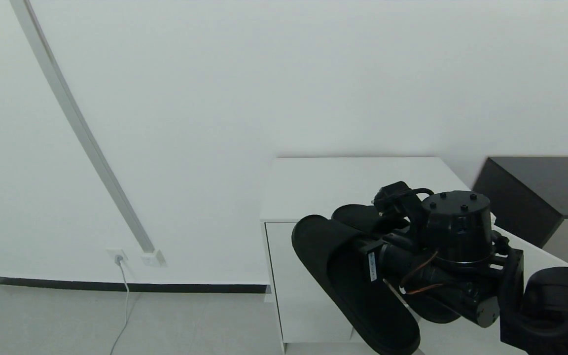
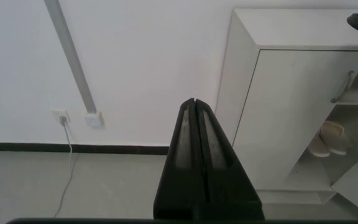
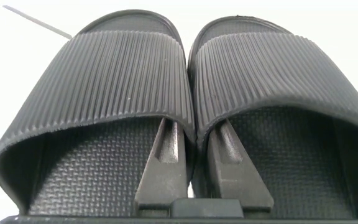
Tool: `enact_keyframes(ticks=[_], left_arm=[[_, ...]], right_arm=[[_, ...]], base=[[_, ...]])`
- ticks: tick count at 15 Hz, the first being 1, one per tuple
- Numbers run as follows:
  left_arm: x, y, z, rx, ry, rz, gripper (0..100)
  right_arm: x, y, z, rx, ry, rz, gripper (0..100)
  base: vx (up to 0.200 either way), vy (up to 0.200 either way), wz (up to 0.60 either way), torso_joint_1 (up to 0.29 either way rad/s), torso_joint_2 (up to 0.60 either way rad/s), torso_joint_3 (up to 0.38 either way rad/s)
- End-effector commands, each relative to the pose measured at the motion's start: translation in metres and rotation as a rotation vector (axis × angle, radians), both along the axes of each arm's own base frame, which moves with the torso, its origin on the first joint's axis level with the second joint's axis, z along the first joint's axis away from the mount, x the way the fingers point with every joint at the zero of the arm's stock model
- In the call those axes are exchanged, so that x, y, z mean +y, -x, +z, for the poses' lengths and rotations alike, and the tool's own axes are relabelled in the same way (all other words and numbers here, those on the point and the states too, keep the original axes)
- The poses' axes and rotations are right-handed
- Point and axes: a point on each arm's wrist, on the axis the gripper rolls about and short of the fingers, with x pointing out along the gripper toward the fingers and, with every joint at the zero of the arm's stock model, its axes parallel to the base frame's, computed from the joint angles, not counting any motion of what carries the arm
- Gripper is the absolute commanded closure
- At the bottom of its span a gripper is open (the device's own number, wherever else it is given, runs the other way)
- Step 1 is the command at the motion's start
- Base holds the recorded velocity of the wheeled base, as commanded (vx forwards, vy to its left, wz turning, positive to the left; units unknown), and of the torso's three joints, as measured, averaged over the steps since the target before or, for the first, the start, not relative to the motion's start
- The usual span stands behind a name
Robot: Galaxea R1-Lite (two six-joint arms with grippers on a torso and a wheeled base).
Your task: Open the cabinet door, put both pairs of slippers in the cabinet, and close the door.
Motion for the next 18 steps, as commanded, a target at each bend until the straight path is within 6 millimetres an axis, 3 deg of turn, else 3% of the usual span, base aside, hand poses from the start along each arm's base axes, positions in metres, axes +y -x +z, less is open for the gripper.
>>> enact_keyframes(ticks=[1, 3, 18], left_arm=[[0.0000, 0.0000, 0.0000, 0.000, -0.001, 0.000, 100], [0.0001, 0.0000, 0.0000, 0.000, 0.002, 0.003, 100], [0.0001, 0.0000, 0.0000, 0.000, 0.002, 0.003, 100]], right_arm=[[0.0015, 0.0002, -0.0032, 0.006, 0.011, 0.004, 100], [0.0023, 0.0000, -0.0028, 0.004, 0.009, 0.006, 100], [0.0064, 0.0073, -0.0068, 0.004, 0.011, 0.031, 100]], base=[[0.000, 0.000, 0.00, 0.000, 0.00, 0.000], [0.000, 0.000, 0.00, 0.000, 0.00, 0.000], [0.000, -0.200, 0.00, 0.002, 0.00, 0.003]])
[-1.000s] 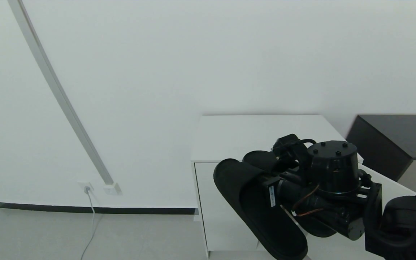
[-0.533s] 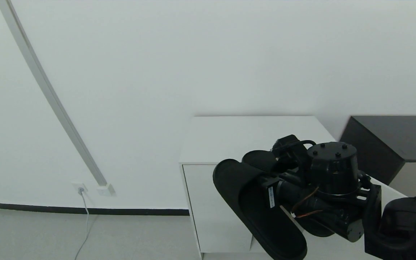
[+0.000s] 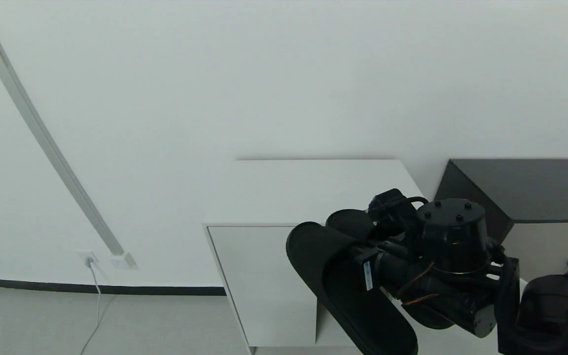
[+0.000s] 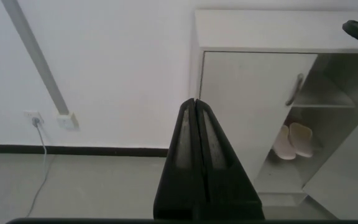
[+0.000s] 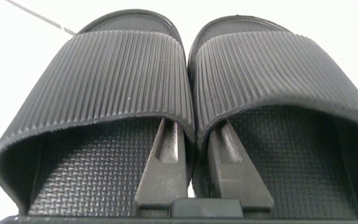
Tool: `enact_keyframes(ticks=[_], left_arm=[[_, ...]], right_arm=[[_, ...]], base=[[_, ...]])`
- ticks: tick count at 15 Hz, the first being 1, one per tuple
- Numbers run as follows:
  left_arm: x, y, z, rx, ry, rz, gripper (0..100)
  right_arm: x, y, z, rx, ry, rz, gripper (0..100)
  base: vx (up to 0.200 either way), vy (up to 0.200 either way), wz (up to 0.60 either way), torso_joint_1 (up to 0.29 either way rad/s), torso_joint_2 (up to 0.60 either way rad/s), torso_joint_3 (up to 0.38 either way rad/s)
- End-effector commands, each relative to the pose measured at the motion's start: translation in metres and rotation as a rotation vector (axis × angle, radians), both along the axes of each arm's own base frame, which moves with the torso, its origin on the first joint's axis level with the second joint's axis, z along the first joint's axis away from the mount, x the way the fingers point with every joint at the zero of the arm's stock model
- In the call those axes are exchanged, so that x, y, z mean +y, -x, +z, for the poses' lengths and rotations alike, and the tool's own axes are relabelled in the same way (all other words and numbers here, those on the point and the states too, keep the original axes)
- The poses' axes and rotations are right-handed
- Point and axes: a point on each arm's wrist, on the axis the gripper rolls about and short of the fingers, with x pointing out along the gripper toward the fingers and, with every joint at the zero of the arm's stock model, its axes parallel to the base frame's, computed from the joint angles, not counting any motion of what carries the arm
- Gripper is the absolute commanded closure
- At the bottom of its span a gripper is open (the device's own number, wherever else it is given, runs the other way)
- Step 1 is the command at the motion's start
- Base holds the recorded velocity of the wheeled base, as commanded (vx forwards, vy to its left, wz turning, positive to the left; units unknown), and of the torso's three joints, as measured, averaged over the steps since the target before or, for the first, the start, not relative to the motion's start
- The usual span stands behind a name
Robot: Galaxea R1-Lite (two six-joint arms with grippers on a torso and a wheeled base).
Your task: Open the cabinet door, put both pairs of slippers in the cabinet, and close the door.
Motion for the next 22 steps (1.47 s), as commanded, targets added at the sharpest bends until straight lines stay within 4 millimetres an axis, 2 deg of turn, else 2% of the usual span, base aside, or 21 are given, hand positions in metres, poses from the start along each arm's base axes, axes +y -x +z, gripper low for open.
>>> enact_keyframes(ticks=[1, 5, 22], left_arm=[[0.000, 0.000, 0.000, 0.000, 0.000, 0.001, 100], [0.000, 0.000, 0.000, 0.000, 0.002, 0.001, 100], [0.000, 0.000, 0.000, -0.003, 0.019, -0.002, 100]], right_arm=[[0.001, 0.000, -0.002, 0.003, 0.003, 0.002, 100], [0.000, 0.000, -0.002, 0.004, 0.004, 0.002, 100], [-0.002, -0.001, -0.012, -0.013, 0.010, 0.001, 100]], base=[[0.000, -0.200, 0.00, 0.002, 0.00, -0.002], [0.000, -0.200, 0.00, 0.002, 0.01, 0.001], [0.000, 0.000, 0.00, -0.013, 0.03, 0.015]])
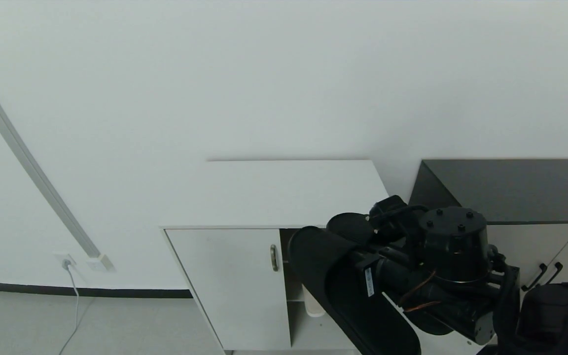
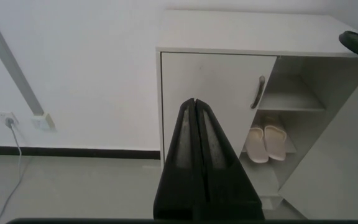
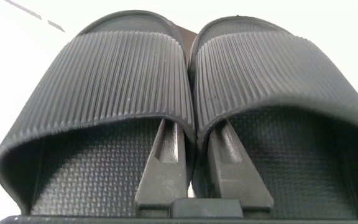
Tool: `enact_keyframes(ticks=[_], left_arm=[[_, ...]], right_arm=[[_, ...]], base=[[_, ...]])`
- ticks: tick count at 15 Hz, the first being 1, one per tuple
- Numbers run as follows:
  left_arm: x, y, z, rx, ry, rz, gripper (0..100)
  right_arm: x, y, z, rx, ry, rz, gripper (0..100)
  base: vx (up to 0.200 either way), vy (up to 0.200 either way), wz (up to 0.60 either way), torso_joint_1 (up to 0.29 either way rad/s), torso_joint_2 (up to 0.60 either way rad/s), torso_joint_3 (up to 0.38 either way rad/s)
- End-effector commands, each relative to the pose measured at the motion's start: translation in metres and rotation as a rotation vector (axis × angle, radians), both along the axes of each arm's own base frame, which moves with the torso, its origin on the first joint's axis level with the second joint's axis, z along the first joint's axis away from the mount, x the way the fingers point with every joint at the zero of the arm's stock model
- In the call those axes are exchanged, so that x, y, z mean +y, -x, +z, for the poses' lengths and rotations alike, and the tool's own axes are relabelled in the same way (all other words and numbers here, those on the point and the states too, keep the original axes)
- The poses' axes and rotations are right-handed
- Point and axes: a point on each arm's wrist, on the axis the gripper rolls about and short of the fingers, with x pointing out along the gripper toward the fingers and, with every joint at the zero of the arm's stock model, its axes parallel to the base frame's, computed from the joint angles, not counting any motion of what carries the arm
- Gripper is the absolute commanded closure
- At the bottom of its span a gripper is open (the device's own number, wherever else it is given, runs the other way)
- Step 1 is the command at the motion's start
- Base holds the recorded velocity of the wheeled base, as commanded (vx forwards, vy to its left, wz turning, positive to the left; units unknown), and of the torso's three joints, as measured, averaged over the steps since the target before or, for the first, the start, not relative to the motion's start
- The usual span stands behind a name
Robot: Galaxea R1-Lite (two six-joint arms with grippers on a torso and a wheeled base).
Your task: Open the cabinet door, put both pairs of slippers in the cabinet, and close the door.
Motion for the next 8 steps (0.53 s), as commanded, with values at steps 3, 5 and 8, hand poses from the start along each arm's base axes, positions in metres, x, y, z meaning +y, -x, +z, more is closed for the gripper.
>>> enact_keyframes(ticks=[3, 5, 8], left_arm=[[0.000, 0.000, 0.000, -0.001, 0.001, 0.002, 100], [0.000, 0.000, 0.000, 0.001, -0.001, 0.000, 100], [0.000, 0.000, 0.000, -0.001, -0.002, -0.007, 100]], right_arm=[[-0.002, 0.004, -0.003, -0.025, 0.010, 0.007, 100], [-0.009, 0.016, -0.004, -0.035, 0.015, 0.019, 100], [-0.019, 0.037, -0.013, -0.049, 0.017, 0.009, 100]], base=[[0.000, 0.000, 0.00, -0.145, 0.34, 0.186], [0.000, 0.000, 0.00, -0.161, 0.37, 0.202], [0.000, 0.000, 0.00, -0.165, 0.37, 0.217]])
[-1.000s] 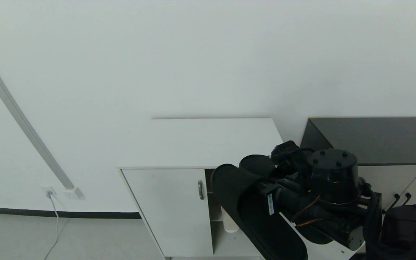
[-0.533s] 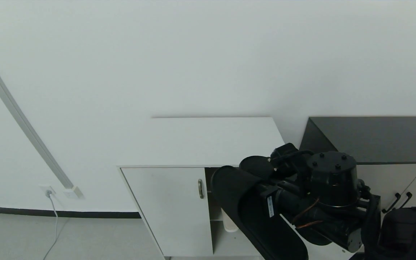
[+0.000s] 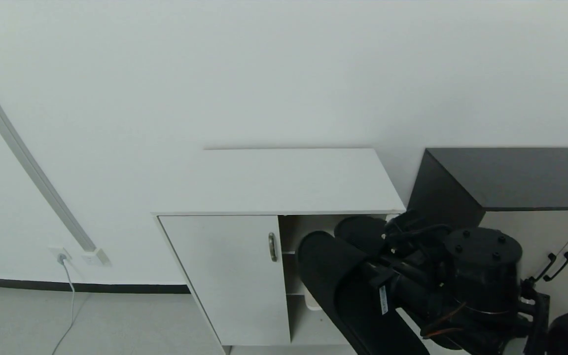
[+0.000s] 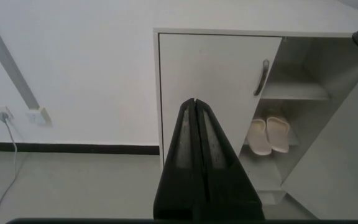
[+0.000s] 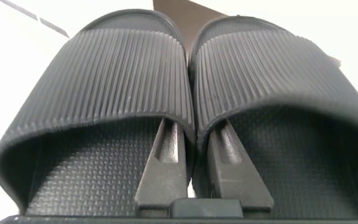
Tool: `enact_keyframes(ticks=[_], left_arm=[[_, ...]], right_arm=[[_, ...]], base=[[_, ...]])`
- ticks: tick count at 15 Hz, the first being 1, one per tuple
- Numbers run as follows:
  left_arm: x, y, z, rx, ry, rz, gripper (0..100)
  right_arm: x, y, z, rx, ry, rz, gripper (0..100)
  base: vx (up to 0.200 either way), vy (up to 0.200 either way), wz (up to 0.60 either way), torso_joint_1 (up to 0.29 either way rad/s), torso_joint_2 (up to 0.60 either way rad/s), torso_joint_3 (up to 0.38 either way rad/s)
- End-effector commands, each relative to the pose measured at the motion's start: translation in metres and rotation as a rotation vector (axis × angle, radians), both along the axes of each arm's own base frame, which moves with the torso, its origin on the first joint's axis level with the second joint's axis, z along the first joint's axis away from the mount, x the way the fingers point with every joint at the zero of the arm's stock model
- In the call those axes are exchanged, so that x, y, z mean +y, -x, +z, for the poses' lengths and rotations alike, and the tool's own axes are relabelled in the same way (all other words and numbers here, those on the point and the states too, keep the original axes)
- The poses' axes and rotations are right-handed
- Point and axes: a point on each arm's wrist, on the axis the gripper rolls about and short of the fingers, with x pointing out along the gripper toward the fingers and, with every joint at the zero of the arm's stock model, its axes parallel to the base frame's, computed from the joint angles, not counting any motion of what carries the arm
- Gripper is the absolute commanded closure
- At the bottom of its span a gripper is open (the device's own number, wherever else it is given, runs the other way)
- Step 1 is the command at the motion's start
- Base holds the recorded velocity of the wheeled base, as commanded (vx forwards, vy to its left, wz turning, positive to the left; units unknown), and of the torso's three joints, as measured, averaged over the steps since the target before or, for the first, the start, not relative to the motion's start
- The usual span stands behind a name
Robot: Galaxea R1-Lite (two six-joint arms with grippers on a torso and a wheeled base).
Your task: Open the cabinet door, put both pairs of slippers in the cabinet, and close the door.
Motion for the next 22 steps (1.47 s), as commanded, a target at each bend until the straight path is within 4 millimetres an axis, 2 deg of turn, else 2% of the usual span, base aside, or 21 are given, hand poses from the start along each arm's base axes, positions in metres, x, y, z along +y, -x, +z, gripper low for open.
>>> enact_keyframes(ticks=[1, 6, 22], left_arm=[[0.000, 0.000, 0.000, -0.001, 0.000, -0.001, 100], [0.000, 0.000, 0.000, -0.001, 0.001, -0.001, 100], [0.000, 0.000, 0.000, -0.001, 0.003, -0.001, 100]], right_arm=[[-0.005, 0.014, -0.004, 0.002, 0.006, 0.020, 100], [0.001, 0.014, -0.014, 0.028, 0.024, 0.033, 100], [0.003, 0.013, -0.020, 0.042, 0.041, 0.031, 100]], base=[[0.000, 0.000, 0.00, -0.173, 0.40, 0.222], [0.000, 0.000, 0.00, -0.217, 0.52, 0.292], [0.000, 0.000, 0.00, -0.185, 0.51, 0.322]])
